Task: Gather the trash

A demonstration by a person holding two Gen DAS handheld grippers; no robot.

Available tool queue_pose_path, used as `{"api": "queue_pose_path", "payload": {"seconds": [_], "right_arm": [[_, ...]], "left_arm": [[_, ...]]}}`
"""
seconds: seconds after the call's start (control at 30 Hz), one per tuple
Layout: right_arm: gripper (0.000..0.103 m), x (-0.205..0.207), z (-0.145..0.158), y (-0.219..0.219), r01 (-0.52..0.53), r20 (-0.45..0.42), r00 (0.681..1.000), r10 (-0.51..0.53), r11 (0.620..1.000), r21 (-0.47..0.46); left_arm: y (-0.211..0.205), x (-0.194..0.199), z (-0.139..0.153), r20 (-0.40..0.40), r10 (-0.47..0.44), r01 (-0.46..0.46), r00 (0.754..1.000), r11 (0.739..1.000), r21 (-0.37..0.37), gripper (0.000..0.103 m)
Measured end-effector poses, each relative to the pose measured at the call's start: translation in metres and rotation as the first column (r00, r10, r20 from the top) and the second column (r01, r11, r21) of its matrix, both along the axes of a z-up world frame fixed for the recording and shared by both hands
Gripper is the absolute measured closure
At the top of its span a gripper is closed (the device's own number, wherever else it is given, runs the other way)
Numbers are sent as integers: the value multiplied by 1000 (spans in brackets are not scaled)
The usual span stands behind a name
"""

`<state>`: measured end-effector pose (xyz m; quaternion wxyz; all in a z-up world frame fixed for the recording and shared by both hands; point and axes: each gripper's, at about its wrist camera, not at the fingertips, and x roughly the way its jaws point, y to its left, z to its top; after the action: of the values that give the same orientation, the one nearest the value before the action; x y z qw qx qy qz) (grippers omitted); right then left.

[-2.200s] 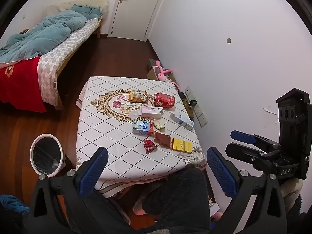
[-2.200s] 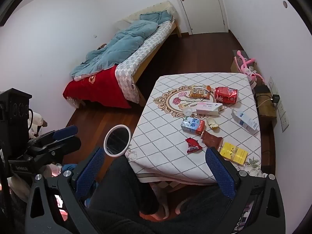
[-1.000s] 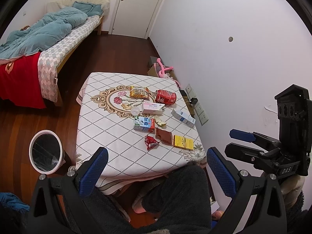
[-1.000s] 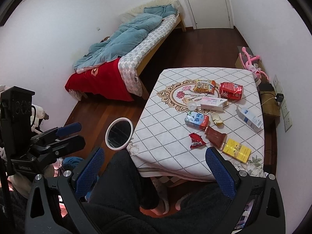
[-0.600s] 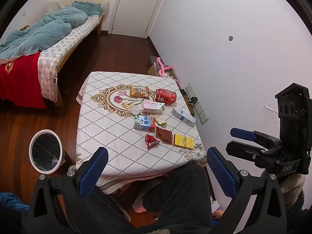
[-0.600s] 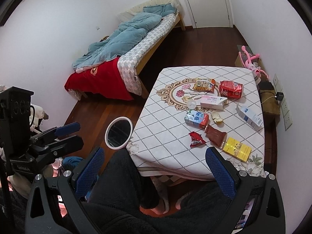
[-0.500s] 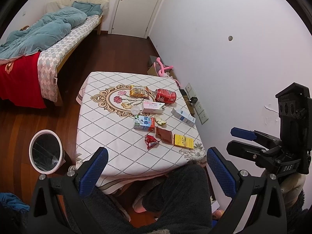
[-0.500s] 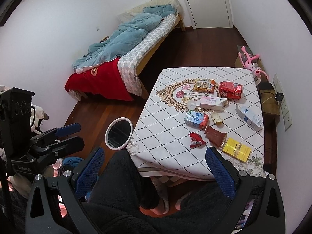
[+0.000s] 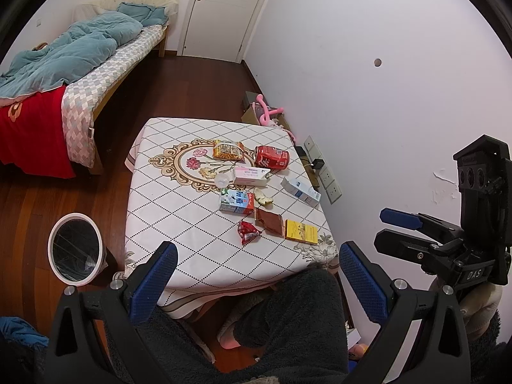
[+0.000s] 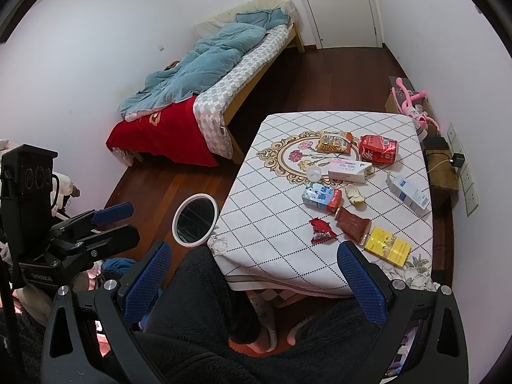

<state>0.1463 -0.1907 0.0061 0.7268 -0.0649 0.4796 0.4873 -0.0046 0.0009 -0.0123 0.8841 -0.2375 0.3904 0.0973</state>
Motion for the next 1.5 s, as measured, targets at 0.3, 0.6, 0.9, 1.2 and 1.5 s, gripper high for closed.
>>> {"api": "queue_pose_path", "payload": {"seconds": [0.3, 0.6, 0.9, 1.2, 1.5], "right_arm": [[0, 0, -1, 0, -1, 0, 1000, 1, 1000, -1], [0, -1, 1, -1, -2, -1, 1000, 2, 1000, 0], [0, 0, 3, -1, -4, -3, 1000, 4, 1000, -1], [0, 9, -9, 3, 70, 31, 997, -69, 997, -26], [0, 98, -142, 21, 200, 83, 980, -183, 926, -321]], "left_arm": [[0, -1, -2, -3, -4, 4, 1000, 1000, -1, 0], [-1, -2, -3, -5, -6, 6, 1000, 1000, 0, 0], [-2, 0, -5, -7, -6, 6, 1000, 1000, 4, 0], [5, 24, -32, -77, 119, -105, 990, 981, 164, 0], [32, 122, -189, -335, 211, -126, 918, 958, 259, 0]]}}
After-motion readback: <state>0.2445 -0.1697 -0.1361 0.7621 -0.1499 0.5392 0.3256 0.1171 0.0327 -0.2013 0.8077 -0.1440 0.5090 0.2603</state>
